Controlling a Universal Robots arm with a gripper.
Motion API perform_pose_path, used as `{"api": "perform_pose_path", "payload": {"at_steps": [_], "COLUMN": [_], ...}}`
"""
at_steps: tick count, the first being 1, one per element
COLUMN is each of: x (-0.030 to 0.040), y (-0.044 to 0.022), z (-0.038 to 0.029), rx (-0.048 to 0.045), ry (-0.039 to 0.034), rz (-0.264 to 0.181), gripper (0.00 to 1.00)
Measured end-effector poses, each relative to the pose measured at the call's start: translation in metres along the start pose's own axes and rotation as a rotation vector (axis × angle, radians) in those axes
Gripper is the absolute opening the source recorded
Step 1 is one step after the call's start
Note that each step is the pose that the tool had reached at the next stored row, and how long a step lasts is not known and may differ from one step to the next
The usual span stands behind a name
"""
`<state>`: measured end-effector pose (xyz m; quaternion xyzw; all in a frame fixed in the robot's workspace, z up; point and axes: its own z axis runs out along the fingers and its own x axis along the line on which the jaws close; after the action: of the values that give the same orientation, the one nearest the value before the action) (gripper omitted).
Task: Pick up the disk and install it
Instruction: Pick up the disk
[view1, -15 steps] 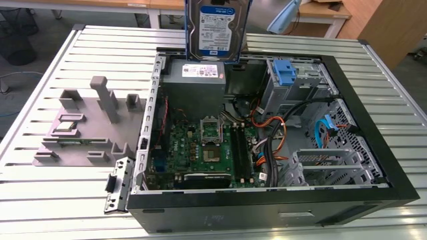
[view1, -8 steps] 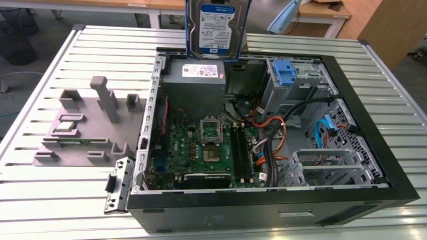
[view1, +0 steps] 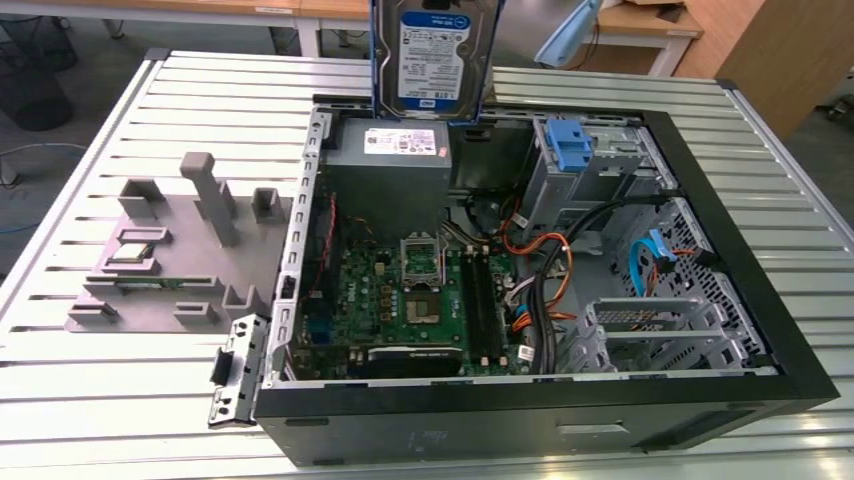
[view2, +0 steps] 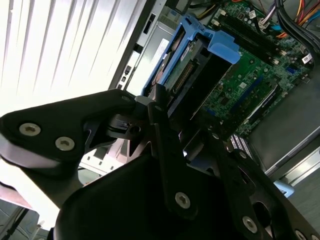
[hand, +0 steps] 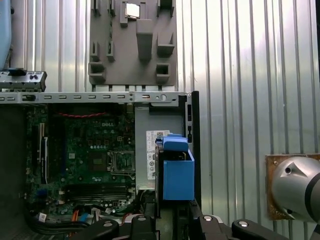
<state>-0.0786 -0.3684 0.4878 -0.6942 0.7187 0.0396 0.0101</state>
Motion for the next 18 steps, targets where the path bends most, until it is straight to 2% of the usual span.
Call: {"api": "perform_pose_path", "payload": {"at_steps": [10,18], "x": [0.0099,0.0112], "y": [-0.0003,-0.0004], "z": [-0.0006,-0.0007], "rx": [-0.0001,-0.0001], "ry": [-0.0021,-0.0027], "rz": [0.000,0.000], "gripper": [0.35,0.35]}}
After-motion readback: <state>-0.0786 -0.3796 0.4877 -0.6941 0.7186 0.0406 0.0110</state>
